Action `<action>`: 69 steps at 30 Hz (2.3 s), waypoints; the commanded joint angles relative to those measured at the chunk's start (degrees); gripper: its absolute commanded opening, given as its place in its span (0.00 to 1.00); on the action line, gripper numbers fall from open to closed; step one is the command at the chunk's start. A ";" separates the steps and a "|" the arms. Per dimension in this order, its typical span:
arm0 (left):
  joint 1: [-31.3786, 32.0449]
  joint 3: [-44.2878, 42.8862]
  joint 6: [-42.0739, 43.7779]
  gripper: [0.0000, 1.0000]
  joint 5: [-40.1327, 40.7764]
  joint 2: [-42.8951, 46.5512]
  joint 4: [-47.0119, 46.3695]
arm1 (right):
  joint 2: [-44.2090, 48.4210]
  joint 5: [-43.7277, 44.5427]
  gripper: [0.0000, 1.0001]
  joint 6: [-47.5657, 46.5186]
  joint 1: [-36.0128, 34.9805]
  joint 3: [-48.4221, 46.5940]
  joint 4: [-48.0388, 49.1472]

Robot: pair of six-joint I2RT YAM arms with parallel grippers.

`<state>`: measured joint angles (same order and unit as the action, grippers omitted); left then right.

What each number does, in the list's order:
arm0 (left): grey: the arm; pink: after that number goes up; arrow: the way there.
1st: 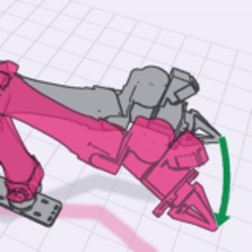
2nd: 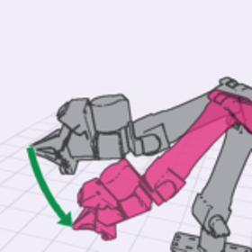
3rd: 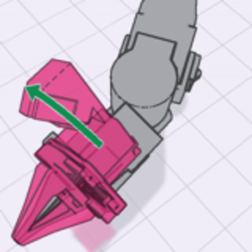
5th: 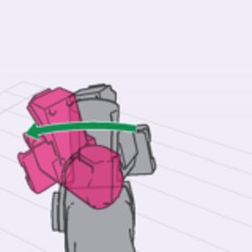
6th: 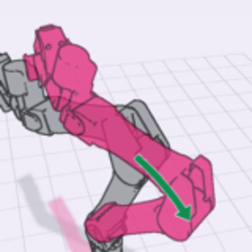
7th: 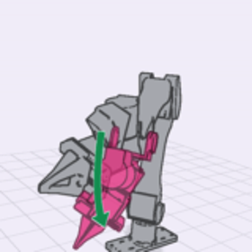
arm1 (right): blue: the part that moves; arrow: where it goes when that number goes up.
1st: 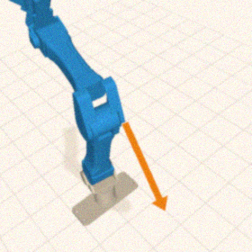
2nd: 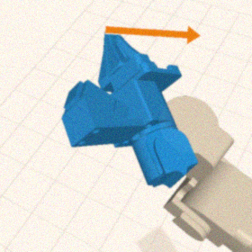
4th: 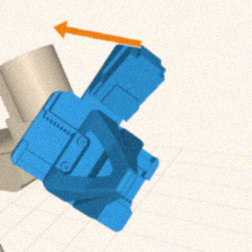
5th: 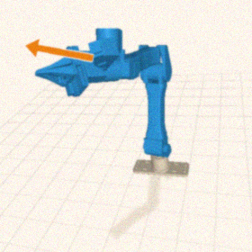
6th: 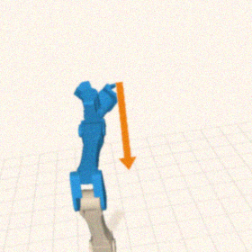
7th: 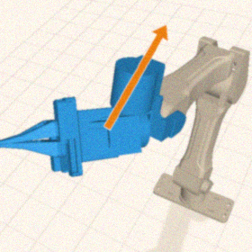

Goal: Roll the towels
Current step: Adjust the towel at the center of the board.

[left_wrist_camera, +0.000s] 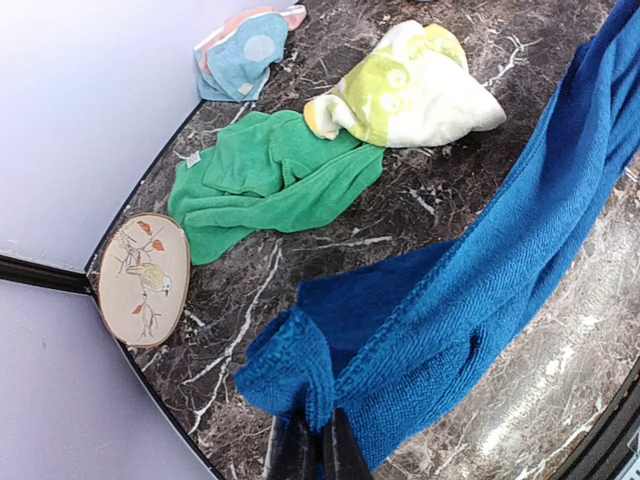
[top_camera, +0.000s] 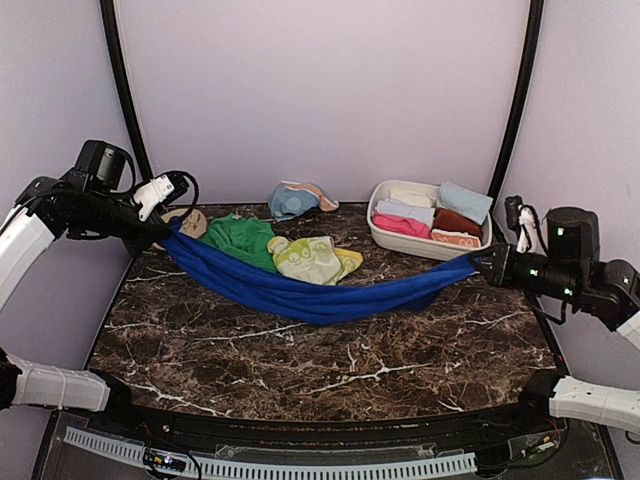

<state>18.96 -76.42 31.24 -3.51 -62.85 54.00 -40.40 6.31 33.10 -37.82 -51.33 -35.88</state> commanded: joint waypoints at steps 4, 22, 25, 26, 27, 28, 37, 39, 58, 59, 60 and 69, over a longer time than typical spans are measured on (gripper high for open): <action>-0.27 0.33 0.73 0.00 -6.87 -1.53 2.35 | 6.36 -11.83 0.41 16.85 -10.09 19.20 -9.30; -0.32 3.00 2.22 0.00 -3.38 -4.11 0.41 | -41.28 -8.62 0.72 -1.58 -8.00 4.03 14.67; -0.30 3.21 2.37 0.00 -3.10 -4.66 0.35 | -48.57 -12.68 0.65 -2.83 -7.23 3.10 19.68; -0.39 3.37 2.39 0.00 -2.89 -4.77 0.36 | -50.17 -13.87 0.62 -2.95 -7.17 2.76 20.99; -0.35 3.52 2.52 0.00 -2.49 -4.82 0.18 | -51.77 -14.97 0.60 -3.07 -7.25 2.38 21.98; -0.41 3.79 2.71 0.00 -2.08 -4.83 -0.06 | -53.03 -15.93 0.58 -3.13 -7.24 2.08 22.75; -0.49 6.61 3.91 0.00 0.93 -4.04 -0.97 | -56.83 -16.07 0.17 -3.58 -7.26 0.68 23.34; -0.58 7.76 4.20 0.00 2.21 -3.62 -1.88 | -55.87 -14.50 0.03 -4.17 -7.06 0.06 21.93; -1.59 8.79 4.83 0.00 -1.20 -0.01 -1.88 | -33.35 -9.09 0.19 -4.22 -5.20 6.77 9.49; -1.63 8.87 5.05 0.00 -1.47 0.19 -1.80 | -32.94 -10.46 0.31 -3.22 -5.81 8.35 9.68; -1.63 9.13 5.27 0.00 -1.52 0.26 -1.90 | -32.71 -11.91 0.39 -2.66 -6.57 9.62 10.02; -1.64 10.59 4.44 0.00 -2.35 -1.20 -3.11 | -41.46 -11.40 0.63 -8.84 -0.71 -0.95 7.55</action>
<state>17.76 -66.54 35.73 -4.78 -63.94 51.07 -76.12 -4.56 27.94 -40.88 -45.30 -29.34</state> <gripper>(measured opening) 0.022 0.630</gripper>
